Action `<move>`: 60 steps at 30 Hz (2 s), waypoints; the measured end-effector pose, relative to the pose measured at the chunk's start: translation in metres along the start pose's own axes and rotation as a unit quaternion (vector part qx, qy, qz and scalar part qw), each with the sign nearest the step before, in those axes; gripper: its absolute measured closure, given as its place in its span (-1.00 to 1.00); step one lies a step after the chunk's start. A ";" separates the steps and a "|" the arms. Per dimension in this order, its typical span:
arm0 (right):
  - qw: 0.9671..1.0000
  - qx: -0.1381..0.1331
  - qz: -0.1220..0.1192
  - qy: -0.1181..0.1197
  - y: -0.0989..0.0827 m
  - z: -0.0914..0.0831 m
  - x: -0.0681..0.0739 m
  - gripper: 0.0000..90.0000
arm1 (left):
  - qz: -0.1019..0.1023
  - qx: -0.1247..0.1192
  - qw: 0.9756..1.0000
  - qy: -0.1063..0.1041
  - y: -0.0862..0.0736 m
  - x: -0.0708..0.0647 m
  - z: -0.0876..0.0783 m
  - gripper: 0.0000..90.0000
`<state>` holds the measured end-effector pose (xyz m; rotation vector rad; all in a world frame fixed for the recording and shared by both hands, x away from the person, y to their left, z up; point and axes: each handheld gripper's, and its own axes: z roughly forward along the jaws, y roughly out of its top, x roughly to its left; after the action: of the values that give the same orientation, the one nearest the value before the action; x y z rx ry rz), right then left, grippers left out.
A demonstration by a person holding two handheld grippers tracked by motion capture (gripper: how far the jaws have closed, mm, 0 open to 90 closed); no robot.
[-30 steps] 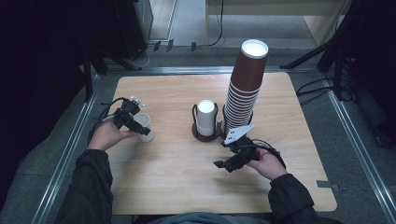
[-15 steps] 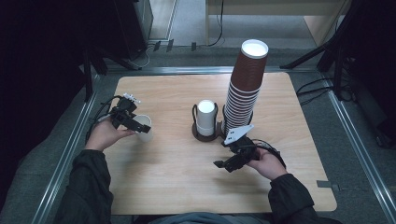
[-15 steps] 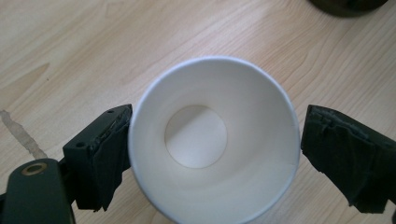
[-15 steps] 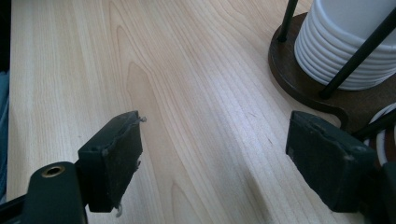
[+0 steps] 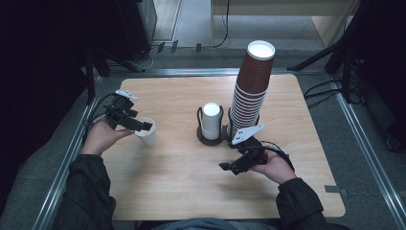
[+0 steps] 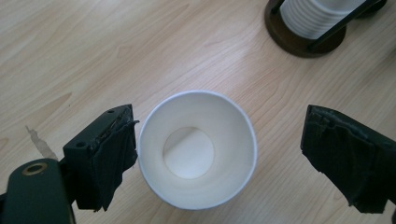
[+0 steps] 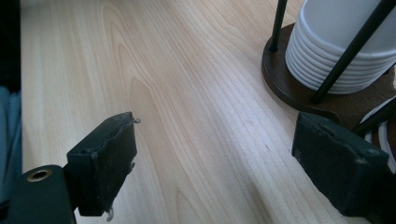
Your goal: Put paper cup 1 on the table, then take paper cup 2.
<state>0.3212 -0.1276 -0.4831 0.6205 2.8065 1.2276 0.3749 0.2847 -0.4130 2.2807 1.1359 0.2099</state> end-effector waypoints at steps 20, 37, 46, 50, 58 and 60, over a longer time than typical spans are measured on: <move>0.999 -0.010 0.034 0.010 0.008 -0.034 -0.008 -0.68 | 0.034 -0.015 0.997 -0.072 0.014 -0.046 0.016 -0.71; 0.999 -0.019 0.035 -0.009 0.028 -0.091 -0.014 -0.64 | 0.074 -0.022 0.991 -0.107 0.006 -0.082 0.026 -0.71; 0.998 -0.040 0.034 -0.028 0.041 -0.128 -0.021 -0.60 | 0.069 -0.030 0.992 -0.104 0.001 -0.085 0.028 -0.70; 0.998 -0.035 0.029 -0.036 0.046 -0.138 -0.023 -0.60 | 0.071 -0.031 0.991 -0.110 0.000 -0.086 0.029 -0.70; 0.998 -0.035 0.020 -0.053 0.055 -0.161 -0.029 -0.60 | 0.084 -0.033 0.989 -0.114 0.000 -0.093 0.031 -0.68; 0.997 -0.039 0.018 -0.057 0.057 -0.168 -0.033 -0.60 | 0.088 -0.038 0.988 -0.118 0.000 -0.096 0.030 -0.68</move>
<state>0.3432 -0.2220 -0.3312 0.7140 2.6535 1.2585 0.3266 0.1977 -0.4274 2.2670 0.7946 0.0471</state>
